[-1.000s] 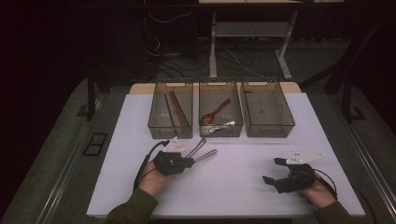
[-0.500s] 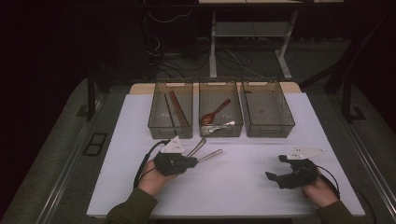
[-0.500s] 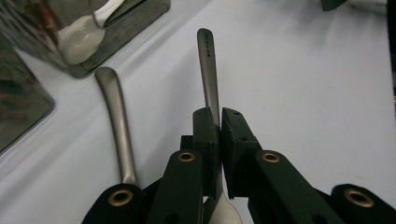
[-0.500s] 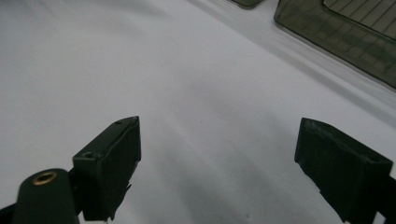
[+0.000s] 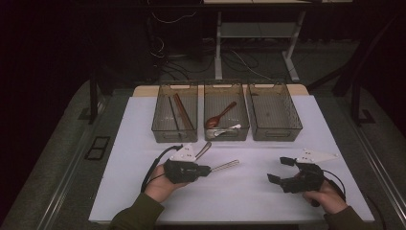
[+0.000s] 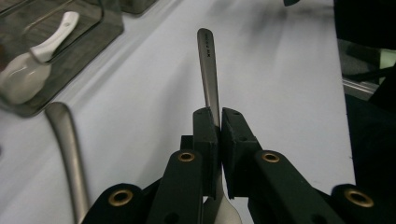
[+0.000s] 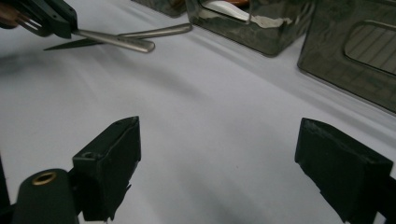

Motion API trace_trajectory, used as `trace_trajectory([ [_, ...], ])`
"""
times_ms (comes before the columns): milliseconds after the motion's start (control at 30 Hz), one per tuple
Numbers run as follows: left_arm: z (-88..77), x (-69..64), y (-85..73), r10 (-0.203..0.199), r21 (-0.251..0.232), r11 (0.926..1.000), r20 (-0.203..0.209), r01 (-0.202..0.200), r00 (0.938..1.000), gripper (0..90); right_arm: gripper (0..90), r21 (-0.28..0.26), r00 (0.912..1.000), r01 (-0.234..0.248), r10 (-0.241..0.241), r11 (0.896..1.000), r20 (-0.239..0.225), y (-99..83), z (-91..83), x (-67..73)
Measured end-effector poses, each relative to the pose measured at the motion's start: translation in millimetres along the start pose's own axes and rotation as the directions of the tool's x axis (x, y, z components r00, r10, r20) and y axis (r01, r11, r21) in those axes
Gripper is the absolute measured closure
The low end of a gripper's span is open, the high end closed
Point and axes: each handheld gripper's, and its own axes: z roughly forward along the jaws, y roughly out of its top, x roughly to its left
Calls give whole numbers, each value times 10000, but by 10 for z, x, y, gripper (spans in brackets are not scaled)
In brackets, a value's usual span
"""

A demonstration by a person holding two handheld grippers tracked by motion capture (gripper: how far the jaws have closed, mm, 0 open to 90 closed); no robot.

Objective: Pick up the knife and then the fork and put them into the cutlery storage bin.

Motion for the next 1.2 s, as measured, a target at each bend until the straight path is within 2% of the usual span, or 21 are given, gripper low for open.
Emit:
trace_trajectory([
  [100,36,-25,39,315,62,9995,216,-316,9993,843,142,64,9988,287,-284,9996,-399,51,16,27],
  [167,60,-30,71,499,78,9987,363,-502,9981,843,142,278,9943,513,-484,9983,-950,104,25,30],
  [233,79,-34,114,704,114,9974,498,-710,9963,843,142,543,9858,854,-764,9949,-1498,159,46,36],
  [400,126,-18,237,1147,127,9932,857,-1161,9897,843,143,1062,9641,1684,-1413,9800,-2249,295,164,121],
  [533,179,-1,337,1455,243,9885,1117,-1491,9830,843,147,1401,9451,2367,-1944,9614,-2626,425,283,189],
  [700,262,10,429,1780,378,9819,1483,-1854,9728,843,173,1767,9190,2971,-2308,9384,-3196,585,421,258],
  [733,275,1,437,1857,368,9804,1551,-1935,9703,843,193,1807,9116,3097,-2376,9335,-3354,612,445,268],
  [800,303,-19,439,2092,348,9752,1766,-2185,9618,843,205,1824,8920,3574,-2770,9159,-3571,664,501,262],
  [900,345,-66,434,2457,612,9634,1860,-2608,9513,843,241,2006,8699,3878,-2853,8997,-4023,713,574,293],
  [1000,381,-119,432,2665,708,9556,2075,-2861,9412,843,300,2206,8496,4166,-2914,8819,-4396,708,645,331],
  [1067,406,-153,431,2782,749,9511,2145,-2998,9362,843,332,2412,8405,4335,-2929,8683,-4559,684,686,361],
  [1100,417,-167,430,2804,797,9495,2187,-3035,9346,843,352,2579,8408,4367,-2891,8618,-4577,671,699,378],
  [1167,433,-185,429,2943,946,9424,2219,-3210,9296,843,407,2770,8330,4500,-2873,8490,-4728,646,721,394],
  [1200,438,-195,424,2932,965,9422,2253,-3208,9291,843,442,2842,8338,4497,-2840,8468,-4733,638,724,402],
])
